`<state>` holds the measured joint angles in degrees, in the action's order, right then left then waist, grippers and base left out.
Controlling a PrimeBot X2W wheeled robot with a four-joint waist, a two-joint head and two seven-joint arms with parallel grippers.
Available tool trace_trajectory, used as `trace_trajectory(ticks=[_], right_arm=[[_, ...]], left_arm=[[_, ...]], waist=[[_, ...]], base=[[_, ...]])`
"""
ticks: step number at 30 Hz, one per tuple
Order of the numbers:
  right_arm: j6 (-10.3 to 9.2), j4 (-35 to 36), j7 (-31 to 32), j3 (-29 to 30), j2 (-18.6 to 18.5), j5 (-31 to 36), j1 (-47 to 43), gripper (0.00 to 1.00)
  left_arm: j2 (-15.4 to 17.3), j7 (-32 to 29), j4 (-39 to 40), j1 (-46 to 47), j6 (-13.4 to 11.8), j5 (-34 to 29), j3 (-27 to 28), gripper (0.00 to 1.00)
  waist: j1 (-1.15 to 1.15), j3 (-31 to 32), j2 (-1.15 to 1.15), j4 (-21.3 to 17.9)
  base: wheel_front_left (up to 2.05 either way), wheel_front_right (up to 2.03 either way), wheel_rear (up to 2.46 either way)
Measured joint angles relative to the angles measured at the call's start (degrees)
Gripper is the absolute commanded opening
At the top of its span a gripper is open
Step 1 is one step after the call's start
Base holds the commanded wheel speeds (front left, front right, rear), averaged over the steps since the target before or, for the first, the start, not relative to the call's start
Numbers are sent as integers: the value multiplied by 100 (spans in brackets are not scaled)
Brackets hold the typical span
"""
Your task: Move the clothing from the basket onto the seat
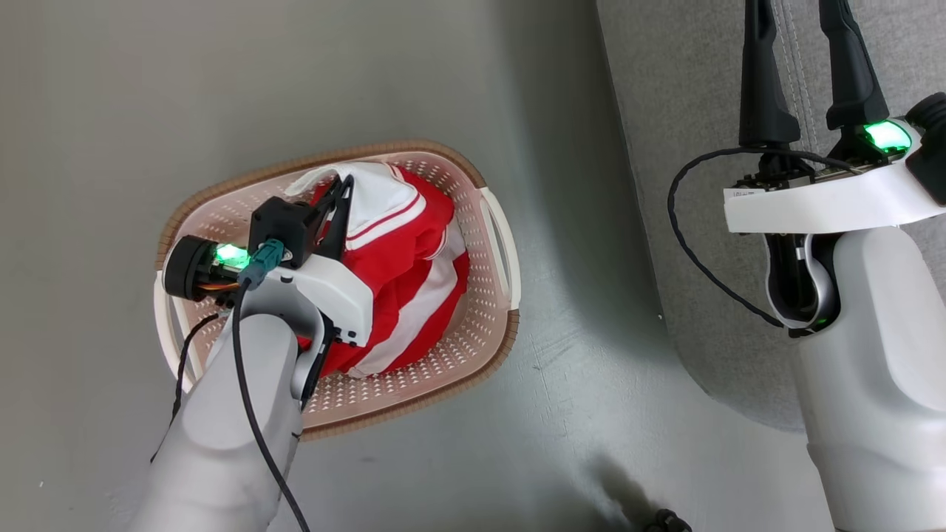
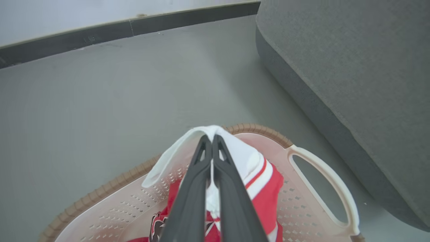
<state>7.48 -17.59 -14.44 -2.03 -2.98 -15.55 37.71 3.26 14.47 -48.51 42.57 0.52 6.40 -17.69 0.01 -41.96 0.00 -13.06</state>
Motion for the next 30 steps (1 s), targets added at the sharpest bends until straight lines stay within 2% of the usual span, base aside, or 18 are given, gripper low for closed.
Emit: trace_trajectory(ticks=[19,30], right_arm=[[0,-225,-1,16,-114,104,-258,100],[0,-380,-1,-15,-132,119,-512,100]], left_arm=[[2,0,1564,-711,-10,52,197,0],[24,0,2202,-1055,-54,98,404,0]], waist=[[0,735,0,287],[0,1277,0,436]], base=[[0,0,0],[0,0,0]])
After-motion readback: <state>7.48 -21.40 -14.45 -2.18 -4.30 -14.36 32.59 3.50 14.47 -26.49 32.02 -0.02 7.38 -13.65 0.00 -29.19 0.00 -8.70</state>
